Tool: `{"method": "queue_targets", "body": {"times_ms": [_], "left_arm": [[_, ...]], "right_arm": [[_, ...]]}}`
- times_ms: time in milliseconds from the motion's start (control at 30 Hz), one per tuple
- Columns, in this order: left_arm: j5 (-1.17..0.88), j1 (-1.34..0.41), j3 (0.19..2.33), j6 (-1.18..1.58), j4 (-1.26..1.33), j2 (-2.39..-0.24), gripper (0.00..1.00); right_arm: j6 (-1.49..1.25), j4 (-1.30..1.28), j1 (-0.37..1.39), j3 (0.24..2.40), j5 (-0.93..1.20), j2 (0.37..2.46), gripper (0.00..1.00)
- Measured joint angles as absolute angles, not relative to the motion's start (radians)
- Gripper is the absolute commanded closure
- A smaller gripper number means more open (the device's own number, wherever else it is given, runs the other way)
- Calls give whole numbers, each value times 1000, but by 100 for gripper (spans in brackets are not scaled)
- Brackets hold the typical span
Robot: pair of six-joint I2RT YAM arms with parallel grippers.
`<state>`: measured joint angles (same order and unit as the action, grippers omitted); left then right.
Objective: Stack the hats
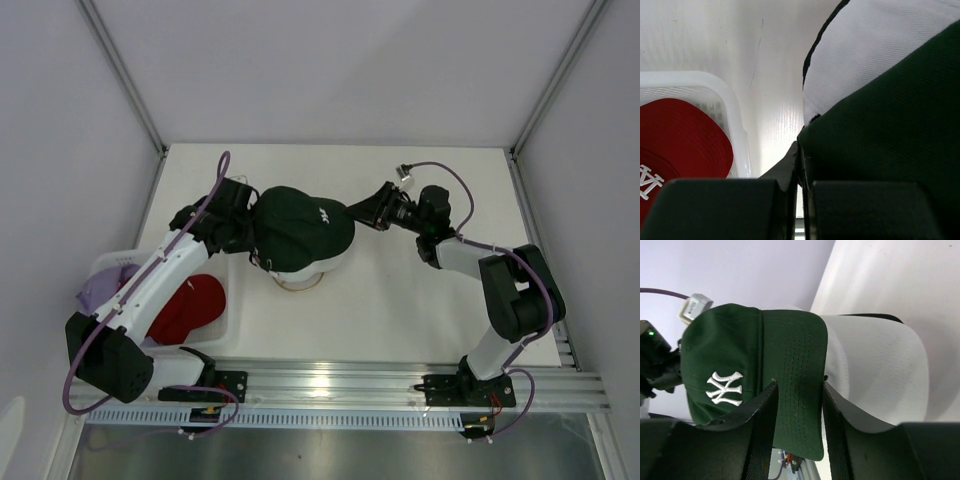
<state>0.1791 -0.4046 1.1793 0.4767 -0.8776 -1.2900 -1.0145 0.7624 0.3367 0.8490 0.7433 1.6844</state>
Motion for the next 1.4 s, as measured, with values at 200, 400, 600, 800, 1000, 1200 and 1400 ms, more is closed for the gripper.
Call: {"method": "queue_targets", "body": {"times_ms": [200, 400, 600, 800, 1000, 1200, 1400], "left_arm": [[180, -403, 1179, 477, -881, -1290, 99], [180, -403, 1180, 477, -881, -1290, 99], [191, -401, 1180, 469, -888, -1290, 99], [231, -399, 1180, 476, -896, -1290, 99], [245, -394, 1180, 503, -895, -1289, 99], [252, -389, 1180, 509, -893, -1281, 99], [252, -381, 1166, 515, -873, -1273, 99]], "right_arm": [[-1044, 777, 344, 850, 758, 1684, 51], [-1007, 687, 381, 850, 759, 1683, 54], [-1022, 681, 384, 850, 776, 1662, 100], [-1073, 713, 382, 826, 765, 1621, 100], [-1185, 802, 376, 722, 729, 1641, 100], [-1340, 1056, 358, 688, 773, 1805, 100], [-1362, 1121, 353, 696, 793, 1891, 100]]}}
